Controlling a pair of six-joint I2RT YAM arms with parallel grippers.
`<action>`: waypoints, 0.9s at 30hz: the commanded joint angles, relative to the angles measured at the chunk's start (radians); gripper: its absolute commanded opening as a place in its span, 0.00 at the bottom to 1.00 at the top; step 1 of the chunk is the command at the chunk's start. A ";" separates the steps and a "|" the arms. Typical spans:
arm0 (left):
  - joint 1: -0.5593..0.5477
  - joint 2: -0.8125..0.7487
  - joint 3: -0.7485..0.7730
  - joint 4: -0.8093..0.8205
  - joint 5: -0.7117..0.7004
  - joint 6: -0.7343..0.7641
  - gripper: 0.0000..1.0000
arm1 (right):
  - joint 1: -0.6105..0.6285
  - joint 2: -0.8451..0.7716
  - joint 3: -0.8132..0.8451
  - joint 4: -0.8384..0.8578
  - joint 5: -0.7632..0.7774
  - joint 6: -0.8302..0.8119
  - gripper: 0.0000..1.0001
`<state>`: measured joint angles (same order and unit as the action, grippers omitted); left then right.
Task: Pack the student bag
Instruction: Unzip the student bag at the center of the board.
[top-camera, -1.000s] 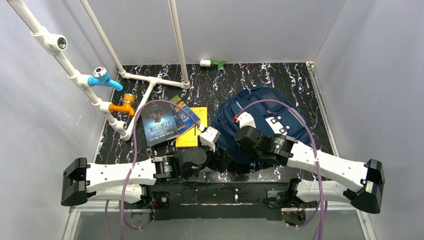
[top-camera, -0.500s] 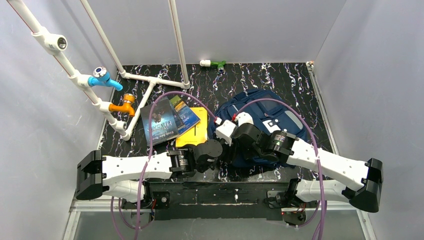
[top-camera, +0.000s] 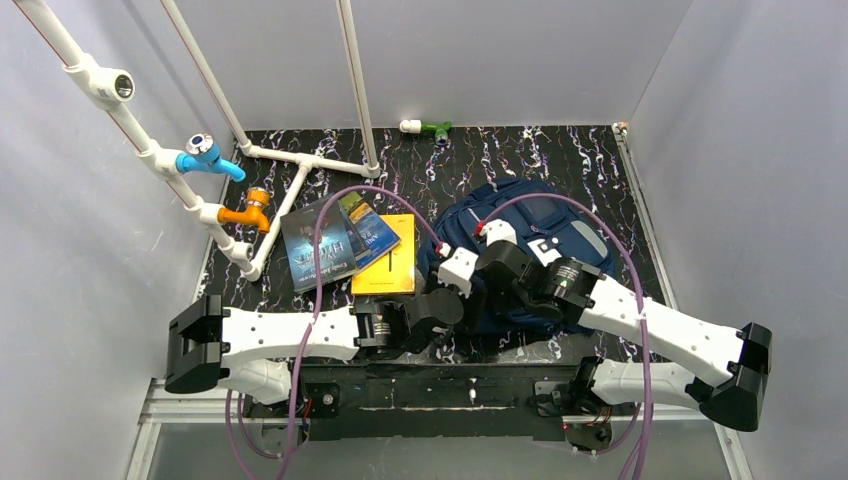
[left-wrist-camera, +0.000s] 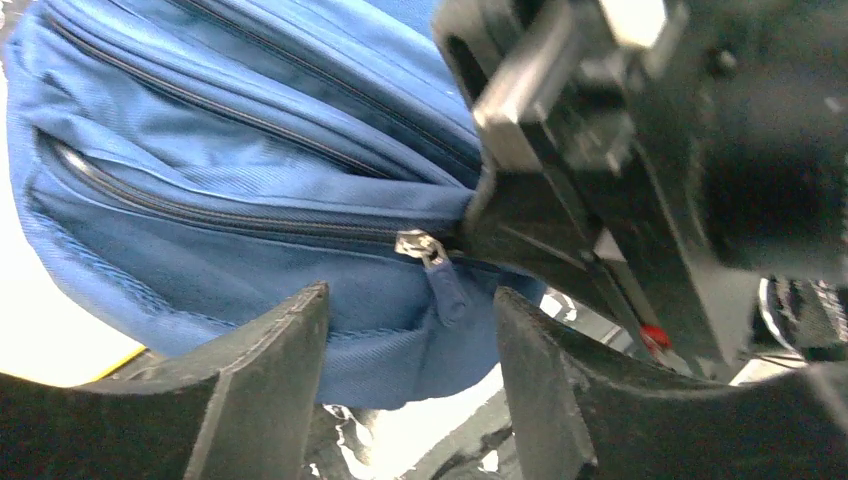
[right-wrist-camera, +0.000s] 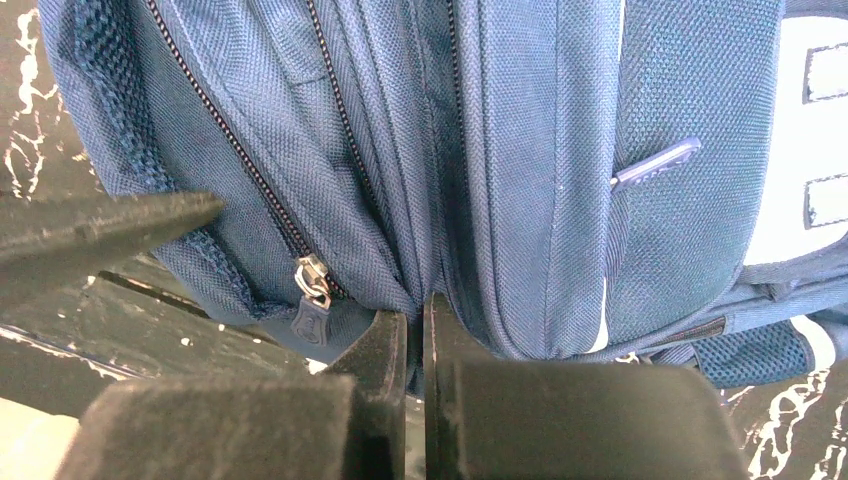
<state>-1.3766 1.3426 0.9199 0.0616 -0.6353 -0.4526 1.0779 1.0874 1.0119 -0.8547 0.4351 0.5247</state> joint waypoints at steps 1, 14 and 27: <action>-0.013 -0.059 -0.019 0.009 0.093 -0.055 0.65 | -0.062 -0.023 0.038 0.128 -0.030 0.039 0.01; -0.013 0.086 0.110 -0.098 -0.106 -0.034 0.43 | -0.104 -0.011 0.090 0.115 -0.125 0.129 0.01; -0.011 0.198 0.216 -0.185 -0.160 -0.046 0.28 | -0.105 -0.017 0.088 0.113 -0.128 0.134 0.01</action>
<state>-1.3849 1.5021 1.0859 -0.0822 -0.7456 -0.4915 0.9672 1.1049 1.0328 -0.8234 0.3199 0.6044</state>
